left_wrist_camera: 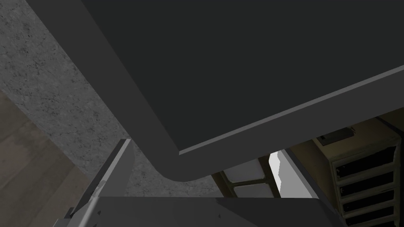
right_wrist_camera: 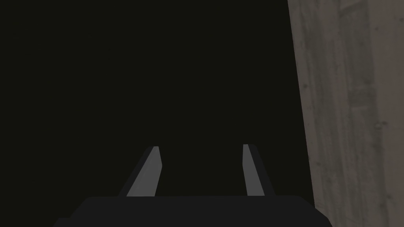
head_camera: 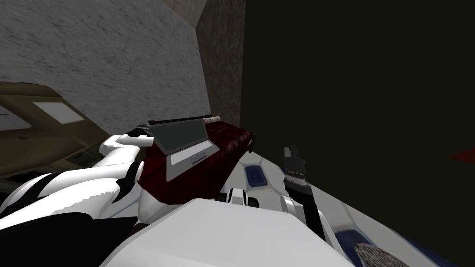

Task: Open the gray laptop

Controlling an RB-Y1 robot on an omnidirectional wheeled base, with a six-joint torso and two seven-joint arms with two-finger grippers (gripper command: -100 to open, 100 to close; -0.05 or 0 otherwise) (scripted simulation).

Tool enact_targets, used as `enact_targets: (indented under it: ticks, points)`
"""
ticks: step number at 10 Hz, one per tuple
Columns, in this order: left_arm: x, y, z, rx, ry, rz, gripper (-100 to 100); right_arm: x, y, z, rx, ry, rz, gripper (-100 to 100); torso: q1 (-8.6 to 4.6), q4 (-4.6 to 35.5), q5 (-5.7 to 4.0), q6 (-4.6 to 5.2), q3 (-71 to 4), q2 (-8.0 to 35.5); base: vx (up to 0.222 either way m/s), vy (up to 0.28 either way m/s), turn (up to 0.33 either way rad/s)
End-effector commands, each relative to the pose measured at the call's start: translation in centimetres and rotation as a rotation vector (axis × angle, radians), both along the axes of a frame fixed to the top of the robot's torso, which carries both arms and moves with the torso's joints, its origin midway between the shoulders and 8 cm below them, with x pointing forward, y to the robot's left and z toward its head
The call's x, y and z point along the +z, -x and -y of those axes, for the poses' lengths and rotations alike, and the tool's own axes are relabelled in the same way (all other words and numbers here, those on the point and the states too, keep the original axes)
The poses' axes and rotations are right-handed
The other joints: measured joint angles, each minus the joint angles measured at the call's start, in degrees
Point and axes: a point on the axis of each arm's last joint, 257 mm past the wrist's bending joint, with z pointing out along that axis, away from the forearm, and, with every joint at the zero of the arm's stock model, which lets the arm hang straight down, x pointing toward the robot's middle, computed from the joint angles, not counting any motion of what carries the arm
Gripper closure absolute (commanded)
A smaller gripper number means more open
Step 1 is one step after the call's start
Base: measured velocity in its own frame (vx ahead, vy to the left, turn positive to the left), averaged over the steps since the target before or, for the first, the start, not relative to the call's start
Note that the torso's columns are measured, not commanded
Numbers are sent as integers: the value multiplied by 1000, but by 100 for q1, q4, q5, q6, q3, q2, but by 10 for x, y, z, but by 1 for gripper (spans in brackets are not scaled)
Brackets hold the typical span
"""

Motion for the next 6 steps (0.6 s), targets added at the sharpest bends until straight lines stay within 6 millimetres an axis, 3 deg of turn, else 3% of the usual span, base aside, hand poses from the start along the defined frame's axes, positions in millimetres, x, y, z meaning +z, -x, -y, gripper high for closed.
enact_targets:
  ticks: [1,6]
  points:
    - [-1,1,3,13,-10,-16,-100,0,0,0,0,0,0,0,1,0,0,3,1,2,-36,53,-97]
    - [3,16,-4,51,1,2,-100,0,0,0,0,0,0,0,2,1,1,-4,4,6,-23,34,-51]
